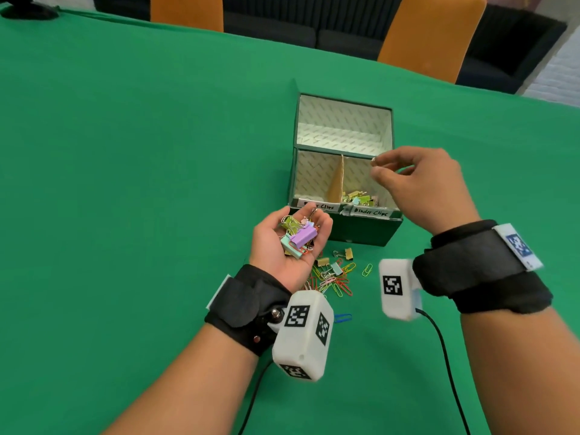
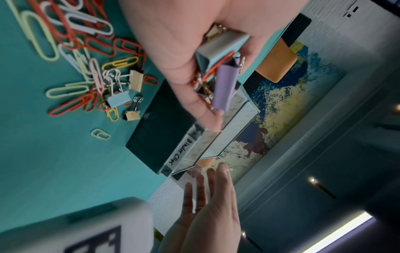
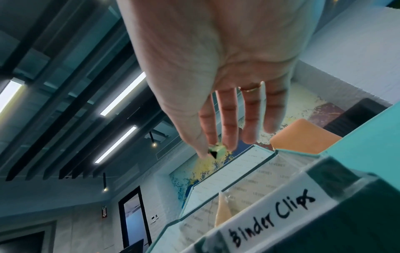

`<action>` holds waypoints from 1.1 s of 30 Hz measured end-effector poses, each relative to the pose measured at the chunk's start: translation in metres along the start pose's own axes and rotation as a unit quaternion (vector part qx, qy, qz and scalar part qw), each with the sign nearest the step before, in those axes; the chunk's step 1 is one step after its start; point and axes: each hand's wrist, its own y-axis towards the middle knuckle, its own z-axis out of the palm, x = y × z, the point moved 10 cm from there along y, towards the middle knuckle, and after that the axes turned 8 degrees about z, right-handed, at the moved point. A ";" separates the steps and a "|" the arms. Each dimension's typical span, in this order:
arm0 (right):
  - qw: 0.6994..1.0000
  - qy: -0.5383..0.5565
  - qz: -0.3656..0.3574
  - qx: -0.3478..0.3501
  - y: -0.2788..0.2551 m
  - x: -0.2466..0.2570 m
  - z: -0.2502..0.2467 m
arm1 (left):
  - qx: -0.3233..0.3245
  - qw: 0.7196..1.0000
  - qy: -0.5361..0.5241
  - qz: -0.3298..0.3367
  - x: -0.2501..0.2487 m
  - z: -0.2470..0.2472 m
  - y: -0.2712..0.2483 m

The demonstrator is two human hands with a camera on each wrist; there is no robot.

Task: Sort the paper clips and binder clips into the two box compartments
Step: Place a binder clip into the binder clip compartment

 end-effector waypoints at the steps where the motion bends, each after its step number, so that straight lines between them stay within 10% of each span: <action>1: 0.999 -0.026 0.005 0.017 0.002 -0.003 0.005 | 0.002 1.000 -0.001 -0.001 0.000 0.001 0.000; 15: 0.948 -0.068 -0.138 0.280 -0.065 0.050 0.068 | 0.011 0.999 0.044 -0.012 0.016 -0.002 0.007; 33: 0.945 -0.097 -0.191 0.247 -0.064 0.050 0.086 | 0.002 0.999 0.052 0.005 0.010 -0.003 0.003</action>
